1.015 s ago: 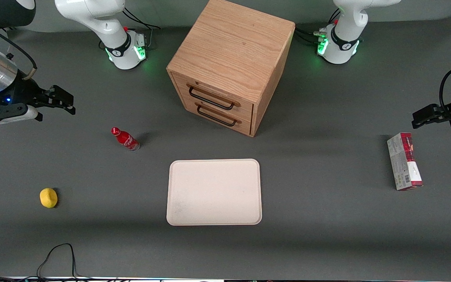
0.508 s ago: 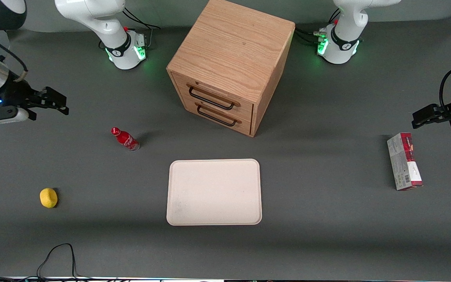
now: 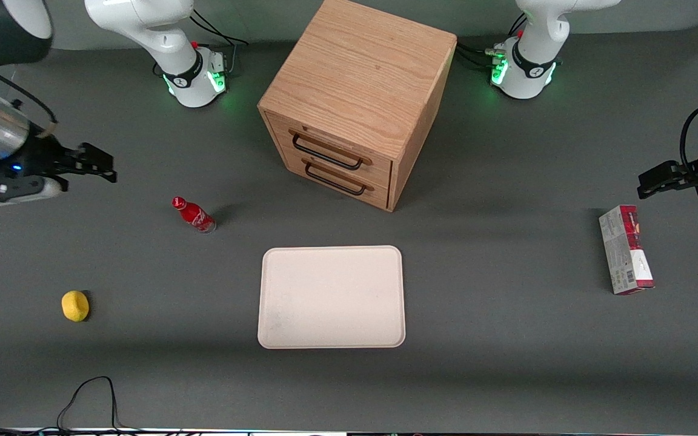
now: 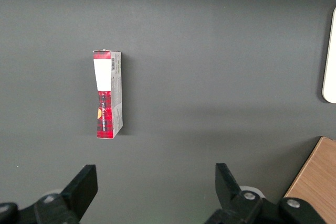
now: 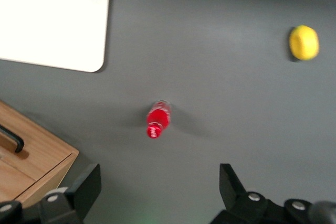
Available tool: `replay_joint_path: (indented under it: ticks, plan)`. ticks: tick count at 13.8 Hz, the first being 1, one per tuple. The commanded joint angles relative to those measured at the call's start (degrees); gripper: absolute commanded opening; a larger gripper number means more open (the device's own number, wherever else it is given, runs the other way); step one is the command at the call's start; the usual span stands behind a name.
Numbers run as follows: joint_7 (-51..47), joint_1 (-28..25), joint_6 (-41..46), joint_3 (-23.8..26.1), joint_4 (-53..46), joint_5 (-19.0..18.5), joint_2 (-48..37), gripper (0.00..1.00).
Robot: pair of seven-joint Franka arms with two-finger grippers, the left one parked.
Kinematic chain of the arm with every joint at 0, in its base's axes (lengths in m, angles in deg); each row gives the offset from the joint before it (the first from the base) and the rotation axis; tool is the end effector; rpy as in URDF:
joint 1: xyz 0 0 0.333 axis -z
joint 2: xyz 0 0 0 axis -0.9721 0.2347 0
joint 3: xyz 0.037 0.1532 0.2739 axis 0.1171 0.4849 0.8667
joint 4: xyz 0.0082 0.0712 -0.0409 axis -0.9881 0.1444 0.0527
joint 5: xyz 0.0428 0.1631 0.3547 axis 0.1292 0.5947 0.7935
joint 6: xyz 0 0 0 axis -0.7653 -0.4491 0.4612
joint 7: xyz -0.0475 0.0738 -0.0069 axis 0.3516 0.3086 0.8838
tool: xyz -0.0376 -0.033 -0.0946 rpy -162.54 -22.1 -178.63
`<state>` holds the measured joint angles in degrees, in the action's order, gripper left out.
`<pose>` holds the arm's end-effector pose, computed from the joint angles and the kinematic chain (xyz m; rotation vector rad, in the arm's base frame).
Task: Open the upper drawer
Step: 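Move the right gripper toward the upper drawer's black handle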
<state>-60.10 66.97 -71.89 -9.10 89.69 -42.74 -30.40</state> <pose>0.5487 0.0644 0.5741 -3.1039 -0.2537 0.0936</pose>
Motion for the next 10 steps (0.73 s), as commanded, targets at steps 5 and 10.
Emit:
replay_joint_path:
  ticks: [5,10]
  plan:
    - [0.8,-8.4,0.7,0.1,-4.9,7.0,6.4,1.0]
    - [7.4,-13.7,0.9,0.1,-6.5,8.2,9.3,1.0]
